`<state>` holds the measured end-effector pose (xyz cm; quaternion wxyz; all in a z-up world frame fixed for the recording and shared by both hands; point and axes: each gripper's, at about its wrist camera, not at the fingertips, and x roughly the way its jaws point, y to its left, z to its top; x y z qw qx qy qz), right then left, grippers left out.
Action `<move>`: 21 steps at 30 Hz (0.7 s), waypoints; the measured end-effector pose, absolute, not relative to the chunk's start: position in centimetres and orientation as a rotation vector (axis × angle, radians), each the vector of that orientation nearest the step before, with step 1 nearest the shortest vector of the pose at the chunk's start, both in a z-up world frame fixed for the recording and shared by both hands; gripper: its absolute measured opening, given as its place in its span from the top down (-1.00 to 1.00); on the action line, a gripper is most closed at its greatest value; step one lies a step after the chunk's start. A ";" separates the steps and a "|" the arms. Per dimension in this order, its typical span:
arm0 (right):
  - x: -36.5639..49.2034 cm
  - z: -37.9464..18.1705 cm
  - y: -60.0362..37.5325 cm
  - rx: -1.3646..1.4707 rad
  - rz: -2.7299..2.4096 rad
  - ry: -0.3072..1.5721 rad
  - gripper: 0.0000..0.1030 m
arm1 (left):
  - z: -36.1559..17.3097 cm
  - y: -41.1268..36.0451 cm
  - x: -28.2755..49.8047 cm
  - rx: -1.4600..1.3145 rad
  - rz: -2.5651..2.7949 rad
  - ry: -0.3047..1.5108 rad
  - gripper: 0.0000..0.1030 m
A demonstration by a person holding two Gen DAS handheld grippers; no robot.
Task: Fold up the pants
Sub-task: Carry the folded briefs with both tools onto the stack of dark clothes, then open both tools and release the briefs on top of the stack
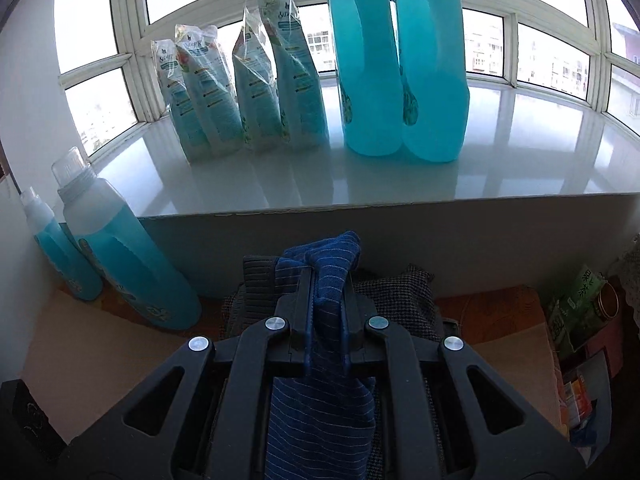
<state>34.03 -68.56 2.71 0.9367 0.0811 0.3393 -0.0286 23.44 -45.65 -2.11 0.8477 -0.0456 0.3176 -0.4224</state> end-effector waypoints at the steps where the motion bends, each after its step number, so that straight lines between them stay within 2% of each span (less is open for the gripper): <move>1: 34.5 2.0 -69.0 0.170 -0.068 0.708 0.79 | -2.2 -45.5 23.3 -0.101 -0.885 0.678 0.68; 5: 35.6 0.1 -69.3 0.136 -0.150 0.763 0.77 | -2.7 -45.2 22.6 -0.105 -0.864 0.698 0.54; 6: 35.7 0.0 -69.4 0.135 -0.176 0.772 0.70 | -2.7 -45.2 22.5 -0.102 -0.860 0.707 0.42; 7: 35.6 0.1 -69.6 0.136 -0.204 0.772 0.48 | -2.7 -45.1 22.6 -0.100 -0.853 0.709 0.34; 8: 35.3 0.4 -69.7 0.132 -0.222 0.758 0.23 | -2.5 -44.8 22.3 -0.095 -0.846 0.705 0.15; 9: 34.8 0.8 -69.8 0.128 -0.239 0.742 0.15 | -2.3 -44.5 22.0 -0.092 -0.841 0.698 0.06; 21: 26.3 4.1 -67.5 0.136 -0.234 0.658 0.12 | -0.2 -40.0 20.4 -0.055 -0.797 0.659 0.06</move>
